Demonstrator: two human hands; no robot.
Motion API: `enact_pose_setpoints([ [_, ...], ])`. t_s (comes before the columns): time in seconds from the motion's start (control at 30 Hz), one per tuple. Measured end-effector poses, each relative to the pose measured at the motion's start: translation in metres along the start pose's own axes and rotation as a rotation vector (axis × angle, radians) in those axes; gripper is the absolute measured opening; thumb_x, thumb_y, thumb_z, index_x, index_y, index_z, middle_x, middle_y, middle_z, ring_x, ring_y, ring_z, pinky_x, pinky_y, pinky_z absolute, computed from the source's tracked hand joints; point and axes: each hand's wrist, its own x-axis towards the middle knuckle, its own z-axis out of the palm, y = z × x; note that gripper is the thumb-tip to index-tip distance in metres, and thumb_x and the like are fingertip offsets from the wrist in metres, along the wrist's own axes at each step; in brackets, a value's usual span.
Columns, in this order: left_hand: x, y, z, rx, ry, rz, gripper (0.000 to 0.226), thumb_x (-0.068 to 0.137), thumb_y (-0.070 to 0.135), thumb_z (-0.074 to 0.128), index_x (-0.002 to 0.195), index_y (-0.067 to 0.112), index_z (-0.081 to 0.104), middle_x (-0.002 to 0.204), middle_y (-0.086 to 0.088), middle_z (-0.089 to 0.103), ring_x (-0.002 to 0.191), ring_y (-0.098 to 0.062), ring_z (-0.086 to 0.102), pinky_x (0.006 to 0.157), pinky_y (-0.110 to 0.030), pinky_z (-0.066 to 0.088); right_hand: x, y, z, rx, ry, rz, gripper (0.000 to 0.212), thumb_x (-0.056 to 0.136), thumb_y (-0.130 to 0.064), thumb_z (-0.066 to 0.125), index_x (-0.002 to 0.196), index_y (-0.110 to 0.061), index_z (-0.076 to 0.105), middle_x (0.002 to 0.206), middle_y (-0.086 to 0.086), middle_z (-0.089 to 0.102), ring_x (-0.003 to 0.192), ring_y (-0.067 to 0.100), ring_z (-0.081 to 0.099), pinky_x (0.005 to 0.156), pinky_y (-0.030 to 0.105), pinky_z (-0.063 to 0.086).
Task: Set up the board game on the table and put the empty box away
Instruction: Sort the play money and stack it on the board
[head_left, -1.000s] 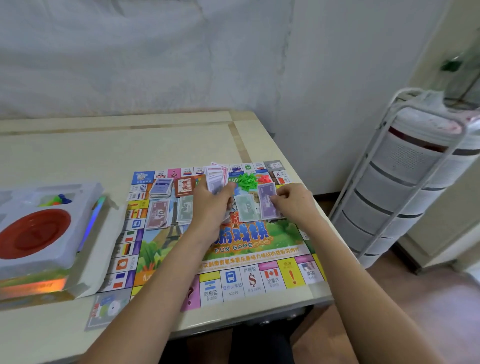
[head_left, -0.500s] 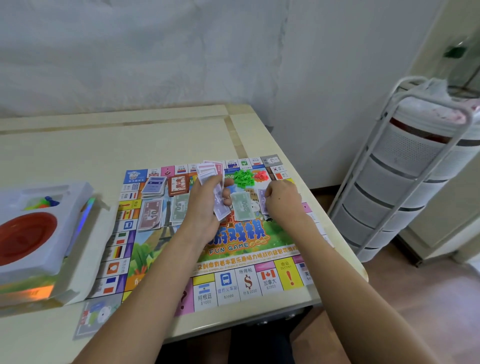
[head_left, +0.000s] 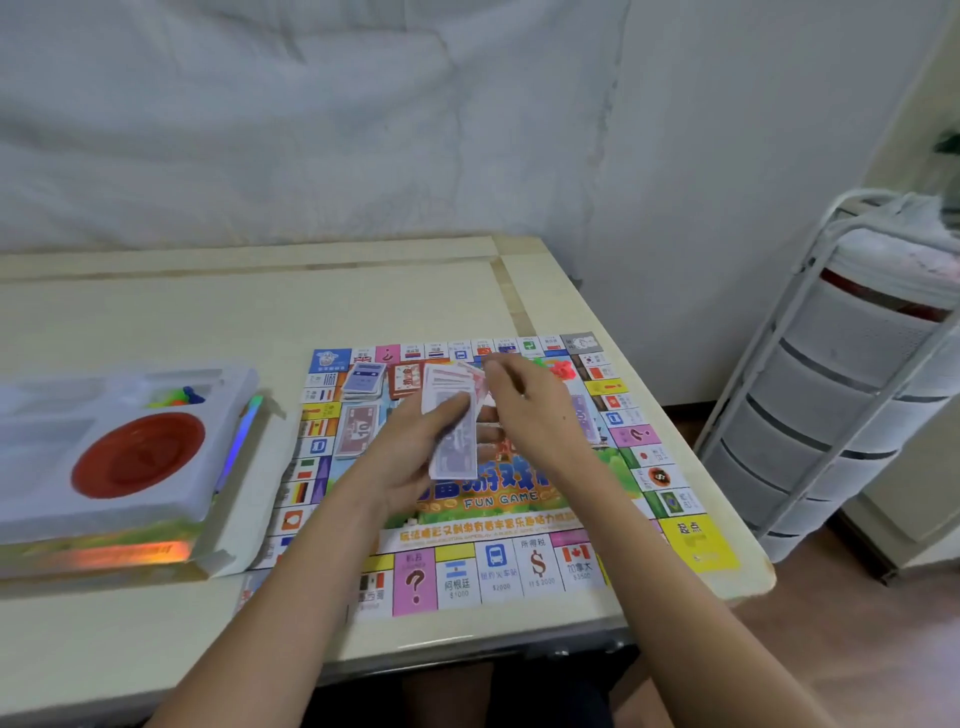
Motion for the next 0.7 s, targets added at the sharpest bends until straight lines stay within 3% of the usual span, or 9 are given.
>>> enact_pose_setpoints([
  [0.07,-0.004,0.0,-0.008,0.044,0.018,-0.009,0.03,0.1,0.015,0.053,0.129,0.014,0.057,0.117,-0.016,0.07,0.105,-0.034,0.068,0.08,-0.042,0.06,0.001,-0.002,0.007,-0.009,-0.056,-0.028,0.026,0.095,-0.033,0.055,0.114,-0.022,0.069,0.101,-0.009,0.072,0.093,0.006,0.067,0.085,0.035,0.057],
  [0.17,-0.012,0.002,-0.023,0.054,0.056,-0.037,0.03,0.096,0.014,0.059,0.125,0.01,0.059,0.11,-0.023,0.071,0.098,-0.039,0.067,0.081,-0.046,0.06,-0.001,-0.007,0.019,0.061,-0.112,-0.076,0.023,0.093,-0.018,0.06,0.113,-0.021,0.071,0.105,-0.009,0.071,0.093,0.001,0.065,0.082,0.021,0.053],
  [0.27,-0.018,0.004,-0.035,0.046,0.029,-0.031,0.029,0.093,0.01,0.061,0.122,0.006,0.059,0.097,-0.02,0.072,0.079,-0.03,0.072,0.066,-0.038,0.061,-0.002,-0.013,0.026,0.207,-0.183,-0.045,0.02,0.09,-0.011,0.064,0.103,-0.025,0.072,0.09,-0.008,0.069,0.08,0.004,0.063,0.073,0.022,0.052],
  [0.33,-0.022,0.005,-0.04,0.075,0.01,-0.022,0.033,0.09,0.008,0.064,0.122,0.004,0.059,0.096,-0.021,0.072,0.075,-0.027,0.073,0.062,-0.032,0.059,-0.002,-0.016,0.029,0.24,-0.211,-0.007,0.021,0.087,-0.008,0.066,0.104,-0.018,0.073,0.079,-0.008,0.066,0.074,0.004,0.063,0.069,0.019,0.05],
  [0.47,-0.028,0.009,-0.051,0.119,-0.009,0.019,0.042,0.086,0.004,0.065,0.127,0.003,0.056,0.098,-0.019,0.072,0.082,-0.028,0.073,0.069,-0.035,0.061,0.004,-0.021,0.035,0.195,-0.226,0.029,0.02,0.086,-0.01,0.069,0.104,-0.018,0.073,0.072,-0.008,0.067,0.066,0.005,0.064,0.063,0.016,0.051],
  [0.6,-0.03,0.015,-0.072,0.03,-0.036,-0.036,0.035,0.099,-0.001,0.044,0.131,0.009,0.056,0.12,-0.021,0.067,0.107,-0.036,0.064,0.096,-0.059,0.049,0.012,-0.023,0.042,0.131,-0.215,0.003,0.023,0.089,-0.012,0.067,0.111,-0.017,0.072,0.085,0.0,0.07,0.071,0.006,0.065,0.062,0.017,0.051],
  [0.63,-0.03,0.016,-0.075,0.025,-0.021,-0.04,0.034,0.1,-0.001,0.042,0.129,0.009,0.057,0.119,-0.02,0.068,0.108,-0.036,0.064,0.096,-0.058,0.05,0.013,-0.024,0.042,0.117,-0.204,-0.017,0.024,0.09,-0.012,0.067,0.112,-0.019,0.071,0.086,-0.004,0.069,0.073,0.004,0.065,0.065,0.018,0.053],
  [0.7,-0.03,0.018,-0.077,0.027,0.035,-0.009,0.031,0.1,-0.002,0.043,0.127,0.008,0.057,0.111,-0.015,0.072,0.097,-0.028,0.071,0.079,-0.044,0.06,0.014,-0.025,0.047,0.098,-0.152,-0.044,0.027,0.09,-0.017,0.067,0.116,-0.023,0.069,0.093,-0.007,0.068,0.079,0.006,0.064,0.072,0.024,0.056],
])
